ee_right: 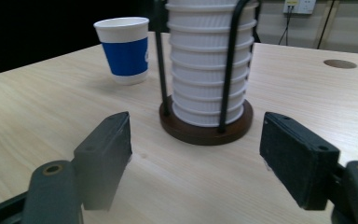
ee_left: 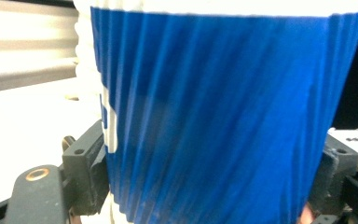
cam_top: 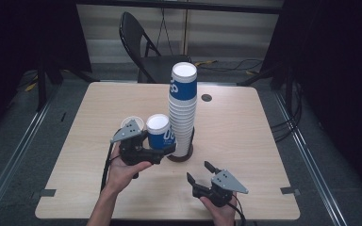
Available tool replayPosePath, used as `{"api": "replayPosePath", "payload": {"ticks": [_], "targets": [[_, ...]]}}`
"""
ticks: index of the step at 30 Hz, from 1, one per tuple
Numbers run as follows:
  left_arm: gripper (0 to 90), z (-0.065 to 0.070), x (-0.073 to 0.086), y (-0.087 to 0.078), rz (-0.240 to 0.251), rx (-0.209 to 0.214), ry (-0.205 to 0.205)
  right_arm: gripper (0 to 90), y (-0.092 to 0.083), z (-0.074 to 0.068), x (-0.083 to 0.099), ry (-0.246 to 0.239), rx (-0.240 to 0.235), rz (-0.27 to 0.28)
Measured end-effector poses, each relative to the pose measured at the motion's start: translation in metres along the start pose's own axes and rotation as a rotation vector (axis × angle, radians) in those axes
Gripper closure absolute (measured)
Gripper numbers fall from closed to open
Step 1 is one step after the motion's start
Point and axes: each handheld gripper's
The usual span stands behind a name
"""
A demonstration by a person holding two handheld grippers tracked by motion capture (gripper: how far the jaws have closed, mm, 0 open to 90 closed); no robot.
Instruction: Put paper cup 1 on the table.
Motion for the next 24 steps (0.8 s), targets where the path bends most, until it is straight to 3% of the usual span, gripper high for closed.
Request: {"api": "replayPosePath", "payload": {"ticks": [7,9,12,14,16,21,24], "targets": [[18.7,0.005,0.011,0.009,-0.007,0.025,-0.043,19.6,0.004,-0.01,0.0,0.021,-0.004,-0.02],[18.7,0.006,0.015,0.01,-0.019,0.033,-0.052,15.9,0.004,-0.012,0.001,0.027,0.018,0.004],[18.7,0.008,0.019,0.013,-0.032,0.041,-0.063,21.0,0.004,-0.014,0.0,0.021,0.008,0.009],[18.7,0.009,0.024,0.016,-0.037,0.043,-0.092,25.1,0.004,-0.017,0.0,0.022,0.014,0.027],[18.7,0.008,0.026,0.017,-0.029,0.08,-0.138,28.8,0.004,-0.018,0.0,0.012,0.009,0.033],[18.7,0.009,0.033,0.022,-0.054,0.103,-0.175,34.9,0.005,-0.021,-0.001,-0.026,-0.012,0.054],[18.7,0.008,0.039,0.024,-0.039,0.122,-0.24,35.9,0.004,-0.024,-0.001,-0.049,0.005,0.058]]}}
Point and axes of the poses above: each handheld gripper's, and its own axes: y roughly forward along the jaws, x roughly out of its underside, z roughly to its right, and after that the axes turned 15 degrees about -z, right-handed
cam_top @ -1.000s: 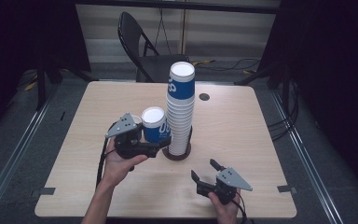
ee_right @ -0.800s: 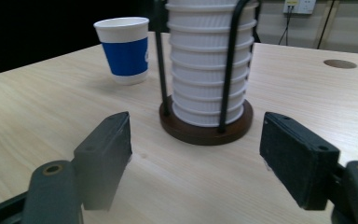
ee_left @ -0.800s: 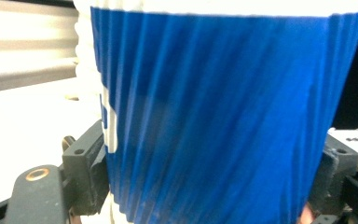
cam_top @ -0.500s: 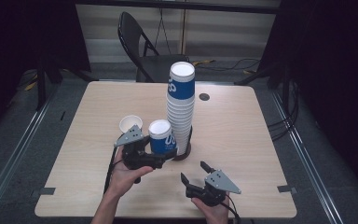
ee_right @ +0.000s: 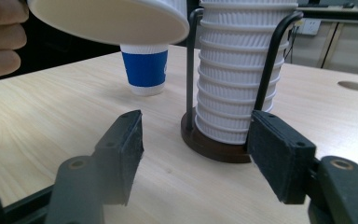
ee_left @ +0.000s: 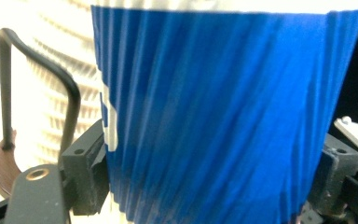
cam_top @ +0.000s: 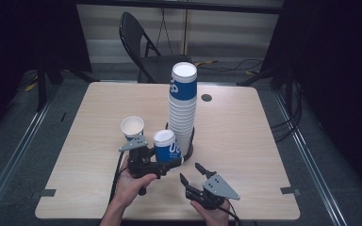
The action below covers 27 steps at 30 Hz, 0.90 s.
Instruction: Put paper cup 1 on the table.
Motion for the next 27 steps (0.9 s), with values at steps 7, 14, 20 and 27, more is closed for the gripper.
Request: {"api": "replayPosePath", "payload": {"ticks": [7,14,20,27], "targets": [[18.7,-0.003,0.01,0.009,-0.017,0.022,-0.065,42.4,-0.001,-0.003,-0.002,-0.043,-0.001,0.023],[18.7,0.0,0.014,0.018,-0.031,0.091,-0.134,50.3,-0.003,-0.004,-0.005,-0.059,0.02,0.086],[18.7,0.0,0.019,0.021,-0.014,0.138,-0.23,53.0,-0.004,-0.006,-0.006,-0.055,0.002,0.139],[18.7,0.0,0.024,0.019,-0.012,0.169,-0.289,53.1,-0.002,-0.009,-0.006,-0.036,-0.031,0.178]]}}
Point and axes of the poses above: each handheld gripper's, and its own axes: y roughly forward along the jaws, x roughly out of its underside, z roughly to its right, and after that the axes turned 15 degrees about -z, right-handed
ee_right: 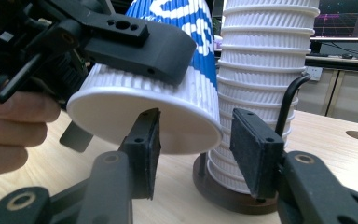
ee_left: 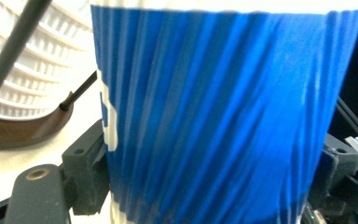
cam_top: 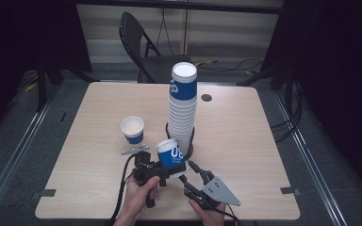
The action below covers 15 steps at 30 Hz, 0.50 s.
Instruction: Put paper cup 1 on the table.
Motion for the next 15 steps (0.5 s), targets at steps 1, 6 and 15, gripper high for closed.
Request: {"api": "replayPosePath", "payload": {"ticks": [1,6,15], "targets": [[18.7,0.0,0.0,0.0,0.0,0.0,0.0,53.1,0.0,0.0,0.0,0.0,0.0,0.0],[18.6,0.0053,0.0038,0.0018,0.004,0.026,-0.023,55.0,0.0028,-0.0029,0.0004,0.012,-0.018,0.053],[18.6,0.0078,0.0075,0.0036,-0.003,0.05,-0.042,59.3,0.0093,-0.0017,-0.0022,0.014,-0.016,0.113]]}}
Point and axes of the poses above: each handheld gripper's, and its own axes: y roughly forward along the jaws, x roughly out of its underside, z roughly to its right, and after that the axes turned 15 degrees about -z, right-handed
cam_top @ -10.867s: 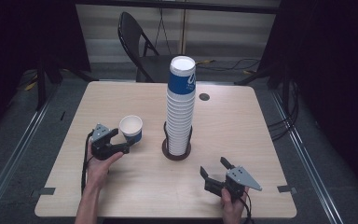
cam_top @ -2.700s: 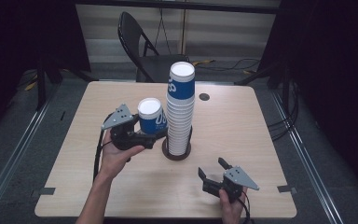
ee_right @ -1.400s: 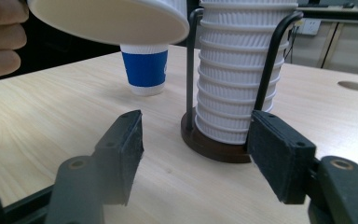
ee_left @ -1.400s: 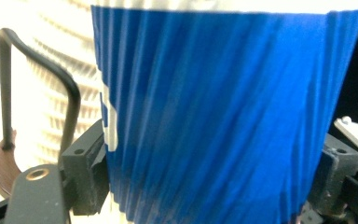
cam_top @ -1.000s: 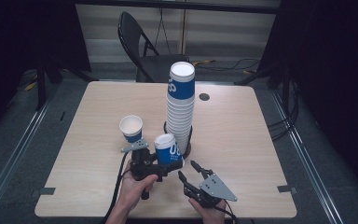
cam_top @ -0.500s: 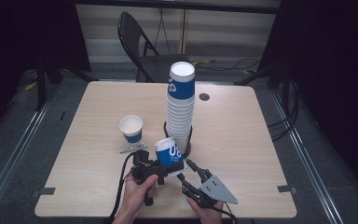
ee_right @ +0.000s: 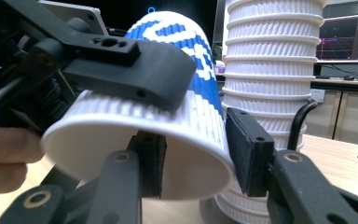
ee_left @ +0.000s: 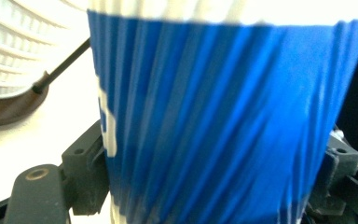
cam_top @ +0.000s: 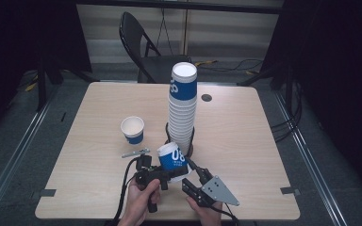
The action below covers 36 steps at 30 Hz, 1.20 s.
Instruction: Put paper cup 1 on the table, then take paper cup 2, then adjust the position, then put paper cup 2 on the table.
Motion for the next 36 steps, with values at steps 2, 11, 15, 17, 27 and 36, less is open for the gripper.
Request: {"api": "replayPosePath", "payload": {"ticks": [2,11,15,17,27,36], "targets": [[18.6,0.0005,0.0007,0.0009,-0.005,0.001,-0.004,60.2,0.0018,0.0003,0.0,0.001,-0.003,0.003],[18.5,0.0029,0.004,0.0061,-0.017,0.016,-0.006,67.5,0.0069,0.0037,-0.0027,0.01,-0.001,0.028],[18.3,0.0012,0.0059,0.0084,-0.033,0.022,0.001,72.2,0.0071,0.0042,-0.0026,0.008,0.01,0.026],[18.1,0.0009,0.0066,0.0094,-0.022,0.034,-0.008,74.9,0.0071,0.0049,-0.0025,0.008,0.012,0.028],[16.1,-0.0004,0.0027,0.0063,-0.002,0.058,0.034,84.4,0.0057,0.0064,-0.0011,0.024,0.002,0.026],[14.6,-0.0008,-0.0003,0.0042,0.008,0.055,0.092,85.6,0.0037,0.0066,-0.0008,0.029,-0.014,0.025]]}}
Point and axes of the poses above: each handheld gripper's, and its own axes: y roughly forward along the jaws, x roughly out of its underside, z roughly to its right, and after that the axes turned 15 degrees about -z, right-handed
